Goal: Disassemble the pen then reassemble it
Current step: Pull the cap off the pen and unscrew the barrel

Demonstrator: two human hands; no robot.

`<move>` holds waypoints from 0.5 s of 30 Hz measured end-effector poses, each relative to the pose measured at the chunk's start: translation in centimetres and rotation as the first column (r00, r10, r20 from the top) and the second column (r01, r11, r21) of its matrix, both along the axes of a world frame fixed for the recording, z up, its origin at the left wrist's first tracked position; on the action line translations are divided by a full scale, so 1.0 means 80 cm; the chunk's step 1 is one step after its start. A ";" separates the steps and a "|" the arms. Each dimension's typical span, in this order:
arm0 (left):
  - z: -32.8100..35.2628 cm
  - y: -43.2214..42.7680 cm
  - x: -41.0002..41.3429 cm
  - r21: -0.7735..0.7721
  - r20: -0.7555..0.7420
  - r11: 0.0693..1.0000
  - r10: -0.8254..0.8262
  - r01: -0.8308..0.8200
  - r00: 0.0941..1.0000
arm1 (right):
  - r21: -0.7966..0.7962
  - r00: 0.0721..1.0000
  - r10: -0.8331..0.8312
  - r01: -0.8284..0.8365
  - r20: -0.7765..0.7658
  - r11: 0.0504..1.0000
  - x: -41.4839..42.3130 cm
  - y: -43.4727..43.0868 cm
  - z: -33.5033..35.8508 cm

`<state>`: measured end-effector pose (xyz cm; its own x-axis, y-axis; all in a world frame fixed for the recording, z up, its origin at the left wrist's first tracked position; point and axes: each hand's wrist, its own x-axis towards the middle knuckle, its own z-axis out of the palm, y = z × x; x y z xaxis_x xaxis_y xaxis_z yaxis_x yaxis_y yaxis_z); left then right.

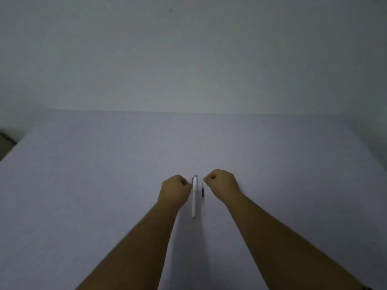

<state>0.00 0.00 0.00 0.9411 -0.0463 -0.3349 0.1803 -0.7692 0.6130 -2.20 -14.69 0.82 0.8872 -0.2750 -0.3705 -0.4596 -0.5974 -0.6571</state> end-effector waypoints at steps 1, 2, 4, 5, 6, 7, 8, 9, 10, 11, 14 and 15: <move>-0.009 -0.001 0.000 0.006 -0.044 1.000 -0.015 0.016 0.999 | -0.001 1.000 -0.010 0.010 -0.022 1.000 0.003 0.003 -0.007; -0.020 -0.004 0.002 0.015 -0.064 1.000 -0.008 0.009 0.998 | -0.011 0.999 -0.027 0.027 -0.029 1.000 0.007 0.005 -0.014; -0.044 -0.010 -0.002 0.005 -0.140 1.000 -0.013 0.014 0.990 | -0.017 0.998 -0.048 0.047 -0.050 0.999 0.008 0.009 -0.029; -0.052 -0.014 -0.004 -0.009 -0.171 1.000 -0.002 0.001 0.985 | -0.014 0.997 -0.058 0.057 -0.055 0.998 0.009 0.010 -0.036; -0.059 -0.017 -0.006 -0.017 -0.189 1.000 0.012 -0.016 0.982 | -0.013 0.996 -0.068 0.067 -0.054 0.998 0.009 0.011 -0.043; -0.064 -0.019 -0.005 -0.022 -0.195 0.999 0.030 -0.035 0.980 | -0.010 0.996 -0.081 0.081 -0.048 0.997 0.009 0.011 -0.048; -0.067 -0.020 -0.004 -0.012 -0.183 0.999 0.040 -0.043 0.982 | -0.009 0.995 -0.093 0.093 -0.039 0.996 0.010 0.012 -0.049; -0.070 -0.021 -0.004 -0.008 -0.182 0.999 0.044 -0.047 0.982 | 0.000 0.995 -0.096 0.097 -0.034 0.995 0.010 0.012 -0.054; -0.071 -0.022 -0.002 -0.002 -0.177 0.999 0.036 -0.037 0.984 | 0.004 0.995 -0.098 0.098 -0.030 0.995 0.011 0.013 -0.057; -0.070 -0.022 -0.001 -0.001 -0.175 1.000 0.029 -0.029 0.984 | 0.003 0.995 -0.099 0.099 -0.027 0.995 0.013 0.013 -0.059; -0.066 -0.018 0.002 -0.027 -0.162 0.999 0.020 -0.025 0.987 | -0.025 0.996 -0.080 0.079 -0.033 0.997 0.020 0.016 -0.059; -0.064 -0.017 0.001 -0.041 -0.145 0.999 0.015 -0.021 0.989 | -0.027 0.997 -0.069 0.068 -0.036 0.997 0.024 0.018 -0.058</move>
<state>0.11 -1.36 -5.13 0.8836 -0.0463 -0.4659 0.2835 -0.7391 0.6110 -0.31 -13.27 -3.82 0.8519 -0.3447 -0.3942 -0.5234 -0.5804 -0.6238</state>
